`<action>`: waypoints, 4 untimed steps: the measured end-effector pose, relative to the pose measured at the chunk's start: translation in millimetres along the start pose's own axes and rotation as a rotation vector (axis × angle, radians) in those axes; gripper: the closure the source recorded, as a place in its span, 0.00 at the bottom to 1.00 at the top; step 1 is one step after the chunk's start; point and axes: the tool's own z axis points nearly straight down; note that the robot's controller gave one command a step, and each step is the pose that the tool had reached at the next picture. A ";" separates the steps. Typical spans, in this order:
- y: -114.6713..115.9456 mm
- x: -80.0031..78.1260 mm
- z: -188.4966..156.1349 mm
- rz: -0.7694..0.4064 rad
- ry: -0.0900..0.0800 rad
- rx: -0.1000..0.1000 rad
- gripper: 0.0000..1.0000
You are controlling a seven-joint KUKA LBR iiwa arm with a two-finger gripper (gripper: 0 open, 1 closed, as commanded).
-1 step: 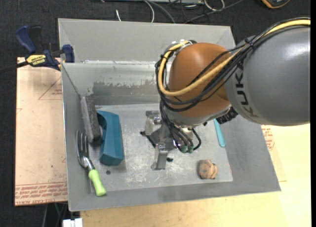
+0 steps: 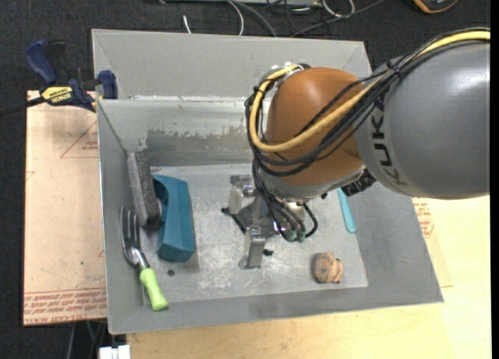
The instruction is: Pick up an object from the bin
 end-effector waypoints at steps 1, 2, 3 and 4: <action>-12.6 -1.0 -29.6 -0.043 -0.002 -0.001 0.00; -77.7 -9.9 7.3 -0.031 -0.001 -0.001 0.00; -72.4 -40.7 72.9 0.133 -0.014 -0.006 0.00; -96.3 -51.2 141.1 0.092 -0.016 -0.003 0.00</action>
Offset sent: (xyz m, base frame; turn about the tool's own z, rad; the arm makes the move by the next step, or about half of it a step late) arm 0.0100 -0.0817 -0.0105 -0.0281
